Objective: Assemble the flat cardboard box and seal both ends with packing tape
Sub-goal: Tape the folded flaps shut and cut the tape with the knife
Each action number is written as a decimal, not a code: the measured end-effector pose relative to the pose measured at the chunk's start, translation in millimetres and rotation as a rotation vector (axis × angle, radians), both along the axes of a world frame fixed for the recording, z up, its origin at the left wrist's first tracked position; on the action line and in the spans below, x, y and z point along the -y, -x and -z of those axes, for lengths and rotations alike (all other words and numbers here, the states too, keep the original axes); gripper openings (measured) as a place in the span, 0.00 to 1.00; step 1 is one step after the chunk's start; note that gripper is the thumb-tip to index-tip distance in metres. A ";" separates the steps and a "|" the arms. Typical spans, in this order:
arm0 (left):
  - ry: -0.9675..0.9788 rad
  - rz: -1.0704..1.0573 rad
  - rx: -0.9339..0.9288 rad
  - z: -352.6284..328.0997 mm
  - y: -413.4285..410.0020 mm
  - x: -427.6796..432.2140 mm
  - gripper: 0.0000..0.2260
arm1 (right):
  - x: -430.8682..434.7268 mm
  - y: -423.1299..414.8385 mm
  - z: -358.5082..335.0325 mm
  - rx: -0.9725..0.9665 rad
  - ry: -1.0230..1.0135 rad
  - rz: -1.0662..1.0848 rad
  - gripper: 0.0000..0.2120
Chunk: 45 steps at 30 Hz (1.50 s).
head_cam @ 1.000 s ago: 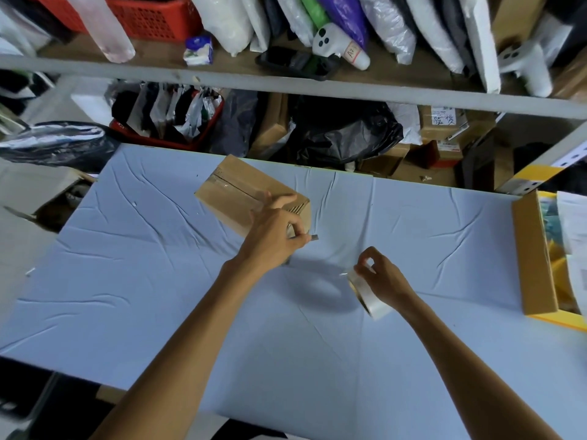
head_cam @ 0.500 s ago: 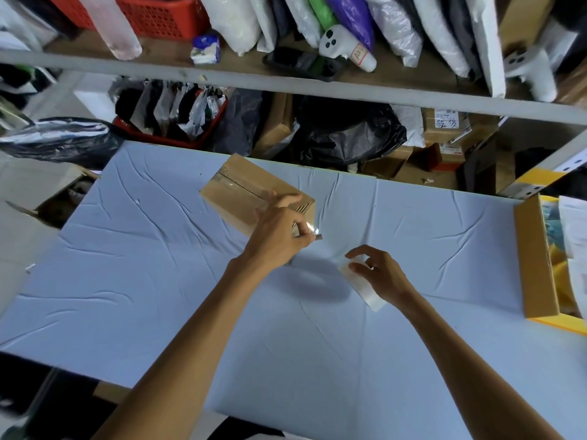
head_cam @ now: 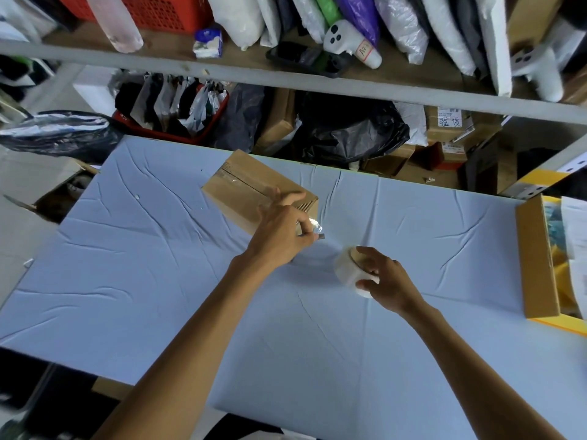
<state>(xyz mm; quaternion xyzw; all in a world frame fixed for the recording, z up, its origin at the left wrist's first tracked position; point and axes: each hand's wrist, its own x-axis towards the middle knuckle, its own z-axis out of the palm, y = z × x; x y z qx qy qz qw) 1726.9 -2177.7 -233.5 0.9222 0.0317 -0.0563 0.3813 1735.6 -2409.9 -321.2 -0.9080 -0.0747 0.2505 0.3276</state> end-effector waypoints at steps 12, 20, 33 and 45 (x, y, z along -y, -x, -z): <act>-0.012 0.020 0.023 6.2 5.2 -4.0 0.10 | 10.8 16.9 28.6 0.257 0.258 -0.138 0.17; 0.006 -0.038 0.319 21.7 23.3 -14.3 0.07 | 7.9 20.9 32.6 0.273 0.411 -0.250 0.15; 0.135 0.074 -0.093 71.5 49.7 -11.9 0.08 | -29.4 -3.0 -0.1 0.459 -0.004 0.138 0.09; 0.074 -0.095 -0.282 151.4 73.9 -22.5 0.05 | -72.2 -31.7 -16.0 -0.045 -0.495 0.392 0.10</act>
